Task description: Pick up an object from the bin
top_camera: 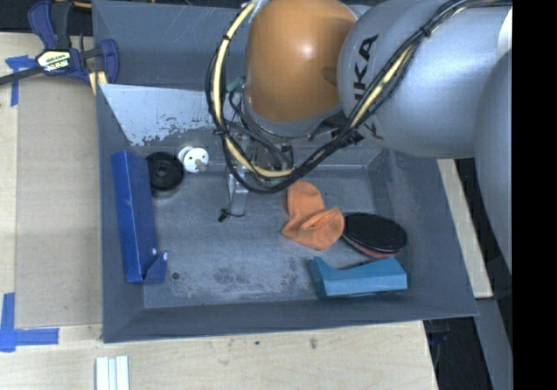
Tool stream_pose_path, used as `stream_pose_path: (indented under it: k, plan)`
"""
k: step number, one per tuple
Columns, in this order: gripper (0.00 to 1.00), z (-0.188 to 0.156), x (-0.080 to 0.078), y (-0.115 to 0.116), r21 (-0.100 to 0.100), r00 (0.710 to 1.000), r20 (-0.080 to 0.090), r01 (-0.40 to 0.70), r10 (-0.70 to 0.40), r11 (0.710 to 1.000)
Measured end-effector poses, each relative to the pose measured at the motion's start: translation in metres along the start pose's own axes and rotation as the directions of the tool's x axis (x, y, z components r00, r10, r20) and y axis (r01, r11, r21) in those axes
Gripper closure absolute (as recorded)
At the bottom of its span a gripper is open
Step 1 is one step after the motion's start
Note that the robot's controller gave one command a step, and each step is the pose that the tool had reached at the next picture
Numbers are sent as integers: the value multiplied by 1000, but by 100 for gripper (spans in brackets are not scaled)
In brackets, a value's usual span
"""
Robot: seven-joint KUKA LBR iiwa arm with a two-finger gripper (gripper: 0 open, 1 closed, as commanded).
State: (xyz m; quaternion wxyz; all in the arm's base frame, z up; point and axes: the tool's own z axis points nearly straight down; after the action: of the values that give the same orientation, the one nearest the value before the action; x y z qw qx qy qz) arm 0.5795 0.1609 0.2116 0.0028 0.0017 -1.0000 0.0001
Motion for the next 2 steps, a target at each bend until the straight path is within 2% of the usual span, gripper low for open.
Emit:
stream_pose_path:
  k: [1,2]
  plan:
    - [0,-5,-2,-1,-1,1000,9,-3,3,1000]
    - [0,4,-15,-29,-3,995,9,96,-96,995]
